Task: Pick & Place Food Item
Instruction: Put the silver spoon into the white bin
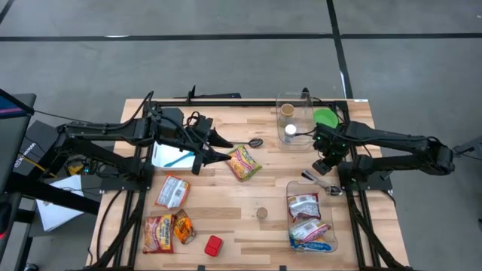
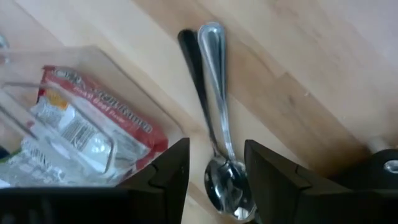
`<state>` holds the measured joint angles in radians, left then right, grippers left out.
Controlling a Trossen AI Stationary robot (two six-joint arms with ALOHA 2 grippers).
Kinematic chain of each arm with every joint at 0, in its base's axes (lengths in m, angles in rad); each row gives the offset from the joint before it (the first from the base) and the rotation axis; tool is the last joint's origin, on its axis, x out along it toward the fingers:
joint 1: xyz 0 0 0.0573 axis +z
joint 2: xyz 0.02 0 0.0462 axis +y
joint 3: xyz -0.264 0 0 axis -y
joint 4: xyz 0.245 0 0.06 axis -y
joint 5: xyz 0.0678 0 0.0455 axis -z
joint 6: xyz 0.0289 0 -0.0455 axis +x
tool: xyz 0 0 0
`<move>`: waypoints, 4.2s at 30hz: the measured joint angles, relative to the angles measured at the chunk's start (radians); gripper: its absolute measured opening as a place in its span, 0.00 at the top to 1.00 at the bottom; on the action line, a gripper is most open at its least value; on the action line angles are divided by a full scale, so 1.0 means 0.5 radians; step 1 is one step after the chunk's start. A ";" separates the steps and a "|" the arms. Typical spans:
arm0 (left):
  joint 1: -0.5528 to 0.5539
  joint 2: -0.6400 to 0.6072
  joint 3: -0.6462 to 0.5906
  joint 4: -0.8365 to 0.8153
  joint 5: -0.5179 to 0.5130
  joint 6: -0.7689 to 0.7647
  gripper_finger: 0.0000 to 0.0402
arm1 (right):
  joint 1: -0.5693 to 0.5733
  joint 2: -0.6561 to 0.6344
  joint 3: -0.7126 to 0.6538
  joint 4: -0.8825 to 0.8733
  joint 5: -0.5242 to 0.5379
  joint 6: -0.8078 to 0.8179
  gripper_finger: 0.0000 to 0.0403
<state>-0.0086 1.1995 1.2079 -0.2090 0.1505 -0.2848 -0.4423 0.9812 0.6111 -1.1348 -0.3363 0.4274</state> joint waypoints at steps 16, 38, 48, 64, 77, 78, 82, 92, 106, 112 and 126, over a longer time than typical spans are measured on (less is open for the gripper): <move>0.000 0.000 0.000 0.002 0.001 0.000 0.49 | 0.046 0.459 -0.001 0.064 0.013 -0.035 0.60; 0.001 0.000 0.000 0.002 0.001 -0.015 0.49 | 0.245 0.977 0.001 0.304 -0.066 -0.054 0.58; 0.001 0.001 0.000 0.000 0.001 -0.015 0.49 | 0.246 1.022 -0.001 0.299 0.008 -0.017 0.61; 0.000 0.001 0.000 0.000 0.001 -0.015 0.49 | 0.245 1.022 -0.001 0.310 0.054 0.009 0.68; 0.000 0.001 0.001 0.000 0.001 -0.015 0.49 | 0.245 1.022 -0.001 0.302 0.183 0.089 0.69; 0.000 0.000 0.000 0.000 0.001 -0.015 0.49 | 0.245 1.022 -0.001 0.299 0.193 0.089 0.69; 0.001 0.000 0.000 0.000 0.001 -0.015 0.49 | 0.245 1.022 -0.001 0.299 0.203 0.127 0.69; 0.001 0.000 0.000 0.000 0.001 -0.015 0.49 | 0.305 1.022 -0.002 0.291 0.055 0.134 0.69; 0.001 0.001 0.000 -0.001 0.024 -0.016 0.49 | 0.333 1.061 -0.115 0.311 0.061 0.188 0.91; 0.000 0.001 0.000 0.000 0.028 -0.016 0.49 | 0.333 1.066 -0.056 0.295 0.083 0.174 0.97; 0.001 0.001 0.001 0.000 0.026 -0.009 0.49 | 0.365 0.881 0.159 0.169 0.307 0.121 0.99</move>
<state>-0.0082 1.1999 1.2083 -0.2092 0.1635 -0.2893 -0.2600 1.4218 0.6905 -1.0504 -0.1826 0.4877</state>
